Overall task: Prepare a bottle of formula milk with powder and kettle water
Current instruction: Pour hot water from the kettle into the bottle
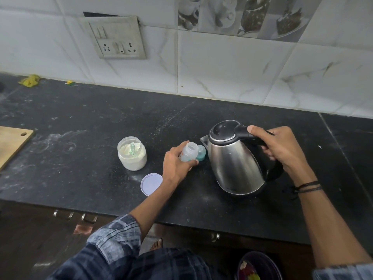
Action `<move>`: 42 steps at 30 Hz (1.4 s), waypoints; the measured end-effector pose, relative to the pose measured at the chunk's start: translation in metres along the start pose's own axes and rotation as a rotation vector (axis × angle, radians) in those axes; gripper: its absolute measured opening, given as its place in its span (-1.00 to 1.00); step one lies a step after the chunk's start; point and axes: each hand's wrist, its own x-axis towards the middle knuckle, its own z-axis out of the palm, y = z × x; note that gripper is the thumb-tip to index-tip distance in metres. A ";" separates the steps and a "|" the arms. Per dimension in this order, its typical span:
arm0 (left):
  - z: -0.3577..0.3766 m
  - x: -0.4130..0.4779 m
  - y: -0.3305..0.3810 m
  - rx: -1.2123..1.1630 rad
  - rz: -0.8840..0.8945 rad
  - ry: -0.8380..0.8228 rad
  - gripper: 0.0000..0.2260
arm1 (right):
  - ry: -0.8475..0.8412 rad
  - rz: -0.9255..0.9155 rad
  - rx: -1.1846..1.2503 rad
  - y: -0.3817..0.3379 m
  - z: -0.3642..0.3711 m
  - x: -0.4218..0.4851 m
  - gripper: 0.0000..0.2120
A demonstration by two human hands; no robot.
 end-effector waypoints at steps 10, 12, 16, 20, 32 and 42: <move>0.006 -0.007 -0.005 0.003 -0.055 0.003 -0.49 | 0.355 0.070 0.348 0.061 -0.013 -0.025 -0.44; 0.007 -0.008 -0.005 0.012 -0.047 -0.004 -0.51 | 0.402 0.056 0.379 0.069 -0.010 -0.029 -0.44; 0.008 -0.010 -0.007 0.054 -0.054 -0.005 -0.48 | 0.527 0.045 0.420 0.082 -0.002 -0.032 -0.37; 0.007 -0.012 -0.009 0.083 -0.070 -0.013 -0.49 | 0.574 0.036 0.443 0.091 0.003 -0.037 -0.43; 0.004 -0.008 -0.013 0.157 -0.078 -0.040 -0.49 | 0.546 -0.036 0.470 0.110 0.007 -0.049 -0.30; 0.011 -0.002 -0.016 0.166 -0.073 -0.055 -0.47 | 0.681 0.022 0.416 0.104 0.018 -0.060 -0.36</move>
